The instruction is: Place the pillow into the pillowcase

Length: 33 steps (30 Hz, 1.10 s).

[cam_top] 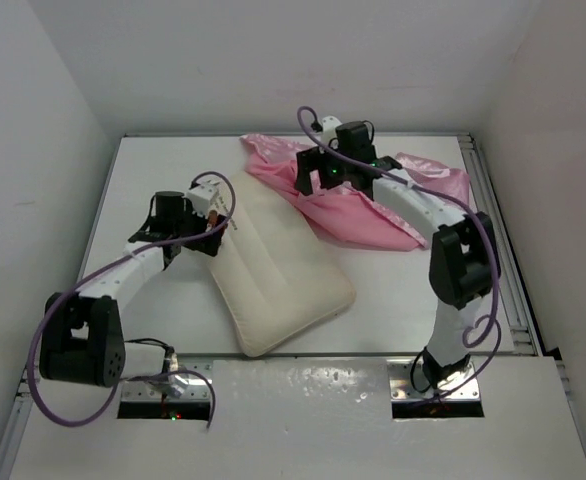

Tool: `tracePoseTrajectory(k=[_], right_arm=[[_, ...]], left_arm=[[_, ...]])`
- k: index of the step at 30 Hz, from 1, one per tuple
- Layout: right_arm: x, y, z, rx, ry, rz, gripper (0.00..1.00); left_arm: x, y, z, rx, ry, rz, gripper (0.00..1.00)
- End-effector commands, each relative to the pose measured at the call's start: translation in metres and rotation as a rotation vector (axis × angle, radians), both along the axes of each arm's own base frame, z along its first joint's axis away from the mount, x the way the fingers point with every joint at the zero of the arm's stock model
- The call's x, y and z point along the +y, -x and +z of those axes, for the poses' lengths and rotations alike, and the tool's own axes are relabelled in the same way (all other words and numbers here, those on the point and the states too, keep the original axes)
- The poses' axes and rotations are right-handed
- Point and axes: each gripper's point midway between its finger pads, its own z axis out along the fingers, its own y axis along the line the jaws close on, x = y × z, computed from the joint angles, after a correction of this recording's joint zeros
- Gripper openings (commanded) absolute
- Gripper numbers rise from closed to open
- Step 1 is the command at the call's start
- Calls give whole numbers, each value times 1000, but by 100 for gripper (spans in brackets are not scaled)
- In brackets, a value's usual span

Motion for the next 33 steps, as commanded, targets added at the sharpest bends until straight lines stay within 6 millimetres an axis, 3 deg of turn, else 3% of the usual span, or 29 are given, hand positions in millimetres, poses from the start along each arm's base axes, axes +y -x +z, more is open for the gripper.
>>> tracePoseTrajectory(k=[1, 3, 4, 6, 8, 9, 10, 11, 12, 14, 15, 16, 17, 18, 19, 21, 22, 23, 24, 25, 26, 28, 29, 30, 31, 32, 33], right_arm=[[43, -32, 14, -67, -154, 22, 99], [56, -47, -6, -39, -171, -6, 99], [59, -51, -13, -21, -178, -26, 95], [59, -62, -33, 8, -152, -75, 89], [56, -67, -37, 19, -145, -101, 63], [57, -71, -29, 5, -157, -102, 48], [56, -74, -20, -16, -165, -105, 21], [55, -77, -11, -38, -169, -105, 9], [54, -81, 1, -73, -165, -105, 0], [56, -82, 46, -155, -184, -96, 0], [57, -81, 64, -193, -184, -88, 0], [60, -75, 102, -257, -207, -69, 0], [62, -68, 125, -300, -219, -53, 0], [63, -62, 149, -354, -218, -37, 0], [64, -45, 193, -433, -245, -17, 0], [65, -24, 242, -540, -263, 16, 0], [70, -8, 266, -589, -284, 41, 0], [63, 12, 299, -651, -310, 50, 0], [61, 22, 312, -685, -315, 63, 0], [61, 34, 325, -710, -337, 73, 0], [53, 46, 334, -727, -352, 73, 0], [38, 51, 340, -720, -389, 34, 0], [27, 50, 336, -685, -415, -10, 0], [8, 41, 330, -661, -412, -65, 0], [-4, 33, 321, -631, -411, -108, 0], [-15, 25, 311, -576, -433, -159, 0], [-24, 15, 298, -530, -434, -194, 0]], left_arm=[[-31, -19, 7, -67, 59, -125, 100], [-34, -21, -5, -71, 31, -129, 100], [-32, -31, -5, -112, 10, -110, 100], [-37, -28, -16, -107, 2, -119, 99], [-45, -30, -19, -114, 18, -125, 88], [-48, -31, -20, -119, 28, -123, 62], [-51, -30, -21, -115, 45, -119, 51], [-53, -28, -24, -109, 54, -119, 41], [-55, -27, -25, -113, 70, -113, 19], [-55, -24, -28, -107, 75, -103, 0], [-46, -28, -26, -121, 55, -48, 0], [-36, -31, -22, -136, 32, -2, 0], [-26, -36, -19, -153, 10, 41, 0], [10, -48, -4, -213, -81, 180, 0], [29, -54, 4, -243, -128, 234, 0], [73, -69, 35, -341, -260, 337, 0], [106, -72, 48, -370, -298, 414, 0], [119, -78, 60, -397, -325, 442, 0], [157, -84, 82, -436, -364, 525, 0], [167, -89, 93, -454, -373, 542, 0], [173, -93, 103, -470, -380, 539, 0], [165, -105, 127, -516, -396, 423, 0], [157, -109, 135, -529, -396, 375, 0], [137, -114, 134, -516, -393, 281, 4], [126, -118, 141, -526, -391, 239, 10], [114, -119, 140, -520, -387, 189, 28], [88, -119, 137, -506, -375, 88, 38]])
